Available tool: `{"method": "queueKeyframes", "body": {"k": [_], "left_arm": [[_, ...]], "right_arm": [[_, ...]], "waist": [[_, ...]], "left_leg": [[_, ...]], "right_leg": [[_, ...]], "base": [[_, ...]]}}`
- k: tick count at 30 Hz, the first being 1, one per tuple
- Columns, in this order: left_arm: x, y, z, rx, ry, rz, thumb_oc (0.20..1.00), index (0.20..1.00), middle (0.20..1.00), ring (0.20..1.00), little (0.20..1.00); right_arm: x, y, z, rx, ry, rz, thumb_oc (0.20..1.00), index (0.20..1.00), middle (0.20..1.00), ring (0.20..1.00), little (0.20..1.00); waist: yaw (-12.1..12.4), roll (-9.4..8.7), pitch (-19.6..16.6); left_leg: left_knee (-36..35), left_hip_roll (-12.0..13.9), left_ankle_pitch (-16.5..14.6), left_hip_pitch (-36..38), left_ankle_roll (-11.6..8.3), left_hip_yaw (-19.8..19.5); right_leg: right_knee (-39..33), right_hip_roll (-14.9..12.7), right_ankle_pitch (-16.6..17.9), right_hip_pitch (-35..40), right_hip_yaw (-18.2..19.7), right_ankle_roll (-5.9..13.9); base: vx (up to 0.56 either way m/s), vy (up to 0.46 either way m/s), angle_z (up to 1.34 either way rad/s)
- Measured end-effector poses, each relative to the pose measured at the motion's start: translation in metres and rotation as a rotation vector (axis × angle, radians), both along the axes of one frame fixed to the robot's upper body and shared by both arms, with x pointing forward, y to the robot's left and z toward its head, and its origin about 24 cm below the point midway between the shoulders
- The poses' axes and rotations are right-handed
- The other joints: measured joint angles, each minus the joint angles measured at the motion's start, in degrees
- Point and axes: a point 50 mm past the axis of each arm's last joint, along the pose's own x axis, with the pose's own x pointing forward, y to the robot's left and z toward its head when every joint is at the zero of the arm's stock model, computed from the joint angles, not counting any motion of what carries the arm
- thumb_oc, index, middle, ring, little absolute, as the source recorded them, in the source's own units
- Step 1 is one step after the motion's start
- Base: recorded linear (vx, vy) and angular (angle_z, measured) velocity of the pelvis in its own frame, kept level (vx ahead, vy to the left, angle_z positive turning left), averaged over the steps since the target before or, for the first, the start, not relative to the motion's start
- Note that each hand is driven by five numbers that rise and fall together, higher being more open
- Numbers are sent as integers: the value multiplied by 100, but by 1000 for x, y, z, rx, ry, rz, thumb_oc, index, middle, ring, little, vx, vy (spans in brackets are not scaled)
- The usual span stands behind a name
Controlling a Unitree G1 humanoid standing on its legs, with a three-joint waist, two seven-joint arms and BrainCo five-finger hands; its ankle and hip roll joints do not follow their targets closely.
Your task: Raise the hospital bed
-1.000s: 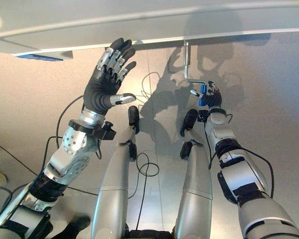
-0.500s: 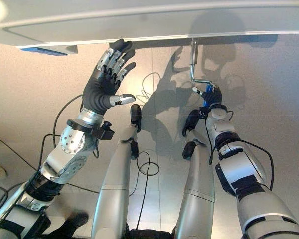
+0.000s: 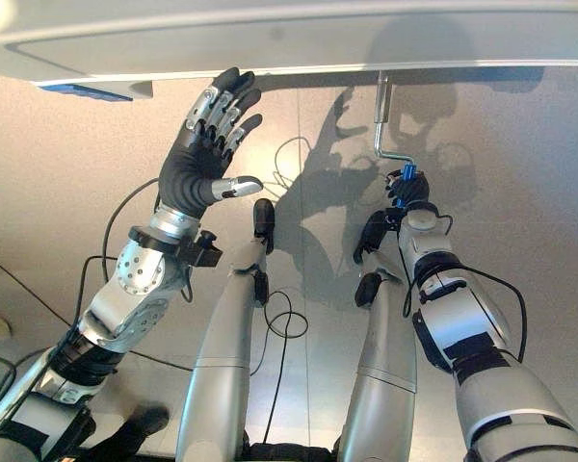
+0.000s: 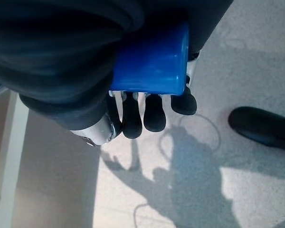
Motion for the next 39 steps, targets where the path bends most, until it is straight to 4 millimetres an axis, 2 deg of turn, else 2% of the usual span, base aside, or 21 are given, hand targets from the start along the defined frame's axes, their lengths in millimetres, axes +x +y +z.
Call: {"method": "queueKeyframes", "body": {"k": [5,8,15,21,25,27,34,37,39], "left_arm": [[0,-1,0,1,2,-2,1000,1000,1000,1000,1000],[0,-2,1,-4,-1,4,1000,1000,1000,1000,1000],[0,-4,2,-6,-3,-3,1000,1000,1000,1000,1000],[0,-6,3,-3,-10,-10,1000,1000,1000,1000,1000],[0,-6,2,-3,-4,-8,1000,1000,1000,1000,1000],[0,-5,1,-4,-2,-6,1000,1000,1000,1000,1000],[0,-5,2,-6,-3,-5,1000,1000,1000,1000,1000],[0,-4,1,-8,-1,1,1000,1000,1000,1000,1000],[0,-4,1,-8,-1,1,1000,1000,1000,1000,1000]], "right_arm": [[1,2,2,-49,2,4,200,200,200,200,200],[2,3,5,-148,25,7,200,200,200,200,200],[4,-2,9,-231,83,-23,200,200,200,200,200],[2,-10,9,-276,121,-46,200,200,200,200,200],[2,-11,7,-349,156,-42,200,200,200,200,200],[2,-11,6,-440,185,-28,200,200,200,200,200],[4,-5,10,-645,211,18,200,200,200,200,200],[7,9,11,-831,215,93,200,200,200,200,200],[8,17,11,-846,202,118,200,200,200,200,200]], "waist": [[-1,0,0],[5,0,0],[38,16,-8],[246,34,-10],[326,52,-8],[341,54,-9],[338,80,-17],[339,82,-17],[337,82,-17]], "left_leg": [[43,-7,-5,-67,3,-1],[78,-11,-6,-112,2,-16],[95,-48,-9,-122,-3,-41],[167,-107,-20,-245,-23,-86],[234,-144,-32,-306,-37,-145],[241,-153,-31,-316,-35,-163],[307,-155,-75,-378,-38,-159],[312,-142,-86,-377,-55,-168],[316,-139,-90,-377,-59,-168]], "right_leg": [[28,-7,2,-59,0,7],[78,-10,1,-89,-6,6],[159,-58,-47,-99,-18,-24],[324,-112,-116,-227,-29,-31],[423,-172,-192,-273,-68,-38],[435,-181,-209,-274,-87,-41],[491,-172,-216,-323,-92,-42],[504,-167,-232,-331,-103,-59],[510,-166,-245,-334,-104,-56]], "base": [[2,20,0],[0,0,0],[0,15,2],[3,25,5],[9,22,8],[3,28,4],[1,5,0],[0,0,0],[0,0,0]]}}
